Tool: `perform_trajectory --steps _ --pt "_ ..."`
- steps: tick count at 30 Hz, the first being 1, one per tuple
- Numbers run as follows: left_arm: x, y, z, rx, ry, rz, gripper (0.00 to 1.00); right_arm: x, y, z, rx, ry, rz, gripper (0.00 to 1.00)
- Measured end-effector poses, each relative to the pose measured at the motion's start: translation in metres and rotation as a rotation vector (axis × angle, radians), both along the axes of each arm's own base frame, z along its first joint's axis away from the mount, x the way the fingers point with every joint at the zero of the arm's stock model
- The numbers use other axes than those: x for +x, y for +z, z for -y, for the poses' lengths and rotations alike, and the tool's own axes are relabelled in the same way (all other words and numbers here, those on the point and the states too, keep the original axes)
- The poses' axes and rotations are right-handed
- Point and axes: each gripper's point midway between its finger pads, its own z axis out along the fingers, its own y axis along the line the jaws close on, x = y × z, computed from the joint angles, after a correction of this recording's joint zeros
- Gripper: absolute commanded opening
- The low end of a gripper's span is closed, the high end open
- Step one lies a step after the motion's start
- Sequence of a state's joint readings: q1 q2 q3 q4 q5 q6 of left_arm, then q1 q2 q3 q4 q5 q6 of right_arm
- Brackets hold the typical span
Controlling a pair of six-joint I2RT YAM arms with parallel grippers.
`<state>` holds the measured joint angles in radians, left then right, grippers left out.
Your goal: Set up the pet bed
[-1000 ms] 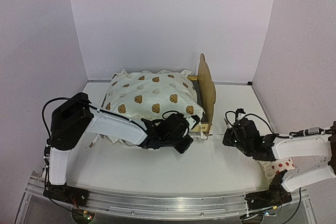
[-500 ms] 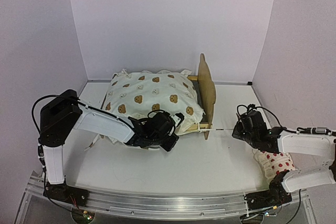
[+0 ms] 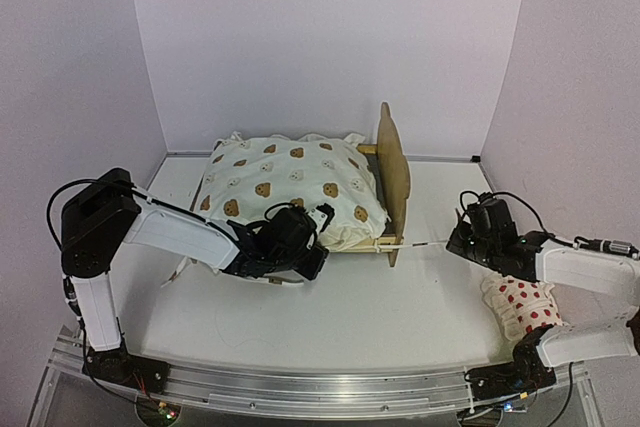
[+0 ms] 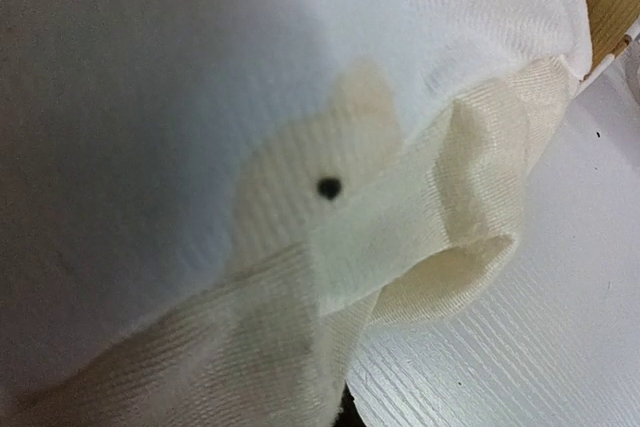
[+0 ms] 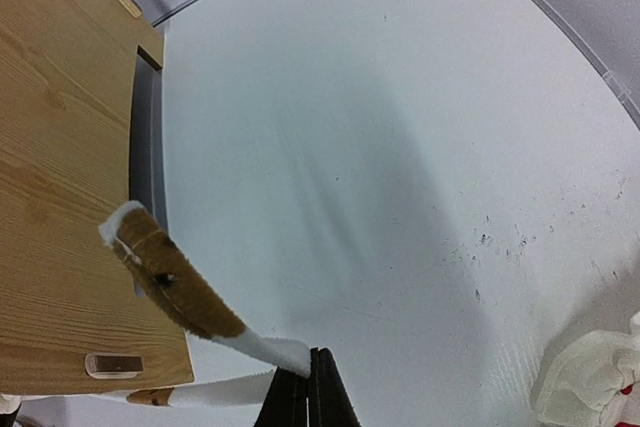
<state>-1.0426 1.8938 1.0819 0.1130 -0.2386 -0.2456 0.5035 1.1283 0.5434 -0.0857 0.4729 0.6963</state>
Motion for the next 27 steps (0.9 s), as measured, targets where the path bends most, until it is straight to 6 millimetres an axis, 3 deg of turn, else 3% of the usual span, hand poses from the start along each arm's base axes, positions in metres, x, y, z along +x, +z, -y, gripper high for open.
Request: perform_trajectory --steps 7,11,20,27 --pt "0.001 -0.001 -0.002 -0.008 0.014 -0.011 0.00 -0.003 -0.002 -0.002 0.027 0.011 -0.017 0.00" --pt "0.000 -0.001 -0.003 -0.006 0.012 -0.015 0.09 -0.003 -0.004 -0.004 0.038 0.028 -0.031 0.02" --pt "-0.001 -0.018 -0.042 0.098 0.059 -0.079 0.39 -0.011 -0.009 0.010 -0.018 0.037 -0.098 0.44" --pt "-0.008 0.001 -0.053 0.080 0.065 -0.079 0.61 -0.017 0.012 0.003 -0.033 0.103 -0.155 0.75"
